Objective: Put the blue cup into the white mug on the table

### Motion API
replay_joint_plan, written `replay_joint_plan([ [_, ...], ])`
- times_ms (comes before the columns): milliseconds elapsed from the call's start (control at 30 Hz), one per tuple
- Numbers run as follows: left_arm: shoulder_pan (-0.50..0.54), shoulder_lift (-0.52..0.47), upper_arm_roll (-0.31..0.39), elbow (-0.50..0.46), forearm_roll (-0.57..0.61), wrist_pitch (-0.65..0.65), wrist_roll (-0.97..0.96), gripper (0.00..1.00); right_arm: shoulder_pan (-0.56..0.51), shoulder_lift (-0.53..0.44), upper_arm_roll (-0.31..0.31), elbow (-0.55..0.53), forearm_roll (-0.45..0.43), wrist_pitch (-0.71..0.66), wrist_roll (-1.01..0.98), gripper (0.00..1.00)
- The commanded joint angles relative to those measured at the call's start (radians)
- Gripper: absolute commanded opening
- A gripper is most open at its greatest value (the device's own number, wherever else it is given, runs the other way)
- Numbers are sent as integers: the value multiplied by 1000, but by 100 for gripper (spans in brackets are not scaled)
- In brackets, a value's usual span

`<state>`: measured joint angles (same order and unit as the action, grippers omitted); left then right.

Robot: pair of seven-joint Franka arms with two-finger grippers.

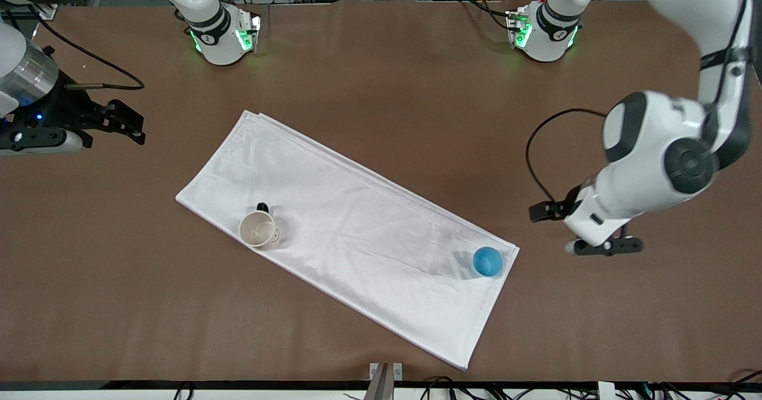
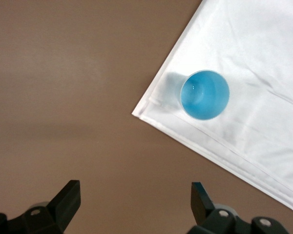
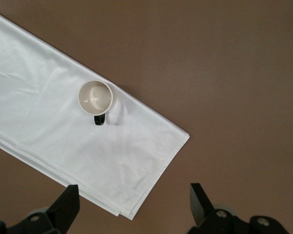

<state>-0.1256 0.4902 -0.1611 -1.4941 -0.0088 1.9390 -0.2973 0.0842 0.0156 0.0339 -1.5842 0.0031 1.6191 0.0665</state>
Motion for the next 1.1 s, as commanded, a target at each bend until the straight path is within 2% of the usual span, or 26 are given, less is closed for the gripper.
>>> replay_joint_plan([
  [0,-31,76,6,29,52,67,-34,100,-24,-2,26,-10,17,-10,-24,100],
  [367,-37,175,6,31,49,198,-55,100,-43,-8,47,-4,17,-7,-25,100],
  [667,-39,226,6,31,46,334,-92,100,-44,-8,52,-2,17,-4,-27,100],
  [1067,-57,265,6,31,47,426,-158,100,-34,1,55,-39,17,-21,-25,100],
])
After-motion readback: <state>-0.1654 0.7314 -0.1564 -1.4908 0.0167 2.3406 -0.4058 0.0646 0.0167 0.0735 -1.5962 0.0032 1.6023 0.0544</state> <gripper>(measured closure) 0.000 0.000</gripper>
